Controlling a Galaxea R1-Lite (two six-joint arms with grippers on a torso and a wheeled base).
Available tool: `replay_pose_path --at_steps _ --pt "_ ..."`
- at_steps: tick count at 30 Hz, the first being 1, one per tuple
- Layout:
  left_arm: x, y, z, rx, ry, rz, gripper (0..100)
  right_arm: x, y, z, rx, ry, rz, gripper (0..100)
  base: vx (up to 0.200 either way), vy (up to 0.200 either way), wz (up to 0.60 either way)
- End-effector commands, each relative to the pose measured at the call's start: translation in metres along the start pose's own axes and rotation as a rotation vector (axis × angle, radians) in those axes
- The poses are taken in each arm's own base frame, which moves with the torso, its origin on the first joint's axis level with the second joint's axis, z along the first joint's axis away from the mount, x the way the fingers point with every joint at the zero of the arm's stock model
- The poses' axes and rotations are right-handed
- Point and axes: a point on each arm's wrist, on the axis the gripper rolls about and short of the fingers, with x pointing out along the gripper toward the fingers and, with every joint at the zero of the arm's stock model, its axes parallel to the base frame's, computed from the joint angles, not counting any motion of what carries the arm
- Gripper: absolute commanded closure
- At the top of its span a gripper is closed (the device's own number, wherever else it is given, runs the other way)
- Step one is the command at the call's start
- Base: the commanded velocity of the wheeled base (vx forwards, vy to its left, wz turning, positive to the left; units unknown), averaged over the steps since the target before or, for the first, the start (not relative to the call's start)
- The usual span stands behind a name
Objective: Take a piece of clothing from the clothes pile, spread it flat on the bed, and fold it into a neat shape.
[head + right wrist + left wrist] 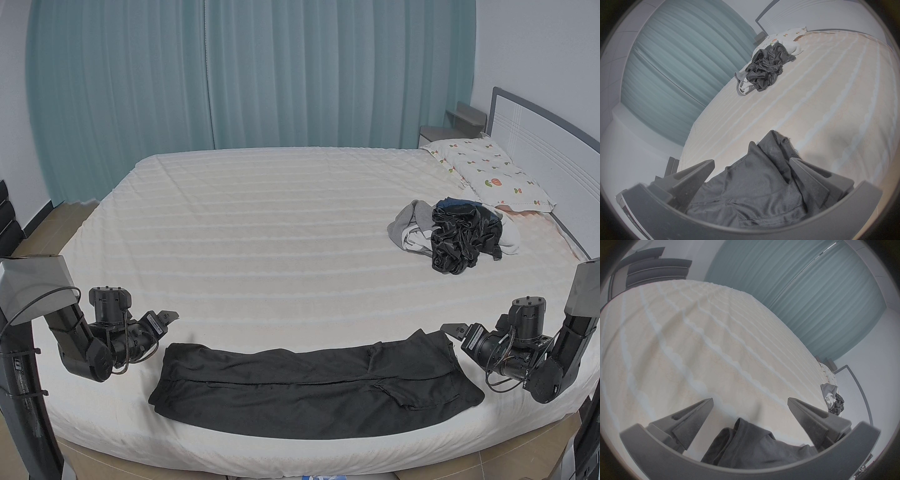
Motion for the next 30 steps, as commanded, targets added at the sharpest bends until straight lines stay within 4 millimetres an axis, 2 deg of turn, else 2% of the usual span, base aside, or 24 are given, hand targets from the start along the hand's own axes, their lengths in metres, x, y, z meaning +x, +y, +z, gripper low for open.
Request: replay_pose_path --at_steps 1,7,8,14,17,27,28,30 --pt "0.021 0.002 -0.012 0.007 0.039 0.004 0 0.008 -0.006 0.001 0.009 0.004 -0.013 0 0.0 0.0 0.0" --pt "0.024 -0.002 -0.023 0.022 0.07 0.001 0 0.019 -0.01 0.007 0.017 -0.013 -0.022 0 0.0 0.0 0.0" --pt "0.024 -0.001 -0.023 0.021 0.068 0.003 100 0.021 -0.012 0.007 0.019 -0.01 -0.026 0 0.0 0.0 0.0" --pt "0.024 0.002 -0.02 0.005 0.045 0.024 100 0.043 -0.02 0.007 -0.002 -0.003 -0.047 0 0.0 0.0 0.0" --pt "0.024 0.002 -0.016 -0.067 0.009 0.045 100 0.058 -0.026 0.007 -0.014 -0.002 -0.053 0 0.0 0.0 0.0" --pt "0.022 0.005 -0.018 -0.092 0.009 0.062 100 0.083 -0.027 0.009 -0.015 0.032 -0.033 0 0.0 0.0 0.0" --pt "0.022 0.005 -0.018 -0.094 0.01 0.063 100 0.084 -0.027 0.009 -0.015 0.034 -0.038 100 0.0 0.0 0.0" --pt "0.023 0.006 -0.019 -0.093 0.011 0.064 100 0.088 -0.027 0.009 -0.015 0.036 -0.038 100 0.0 0.0 0.0"
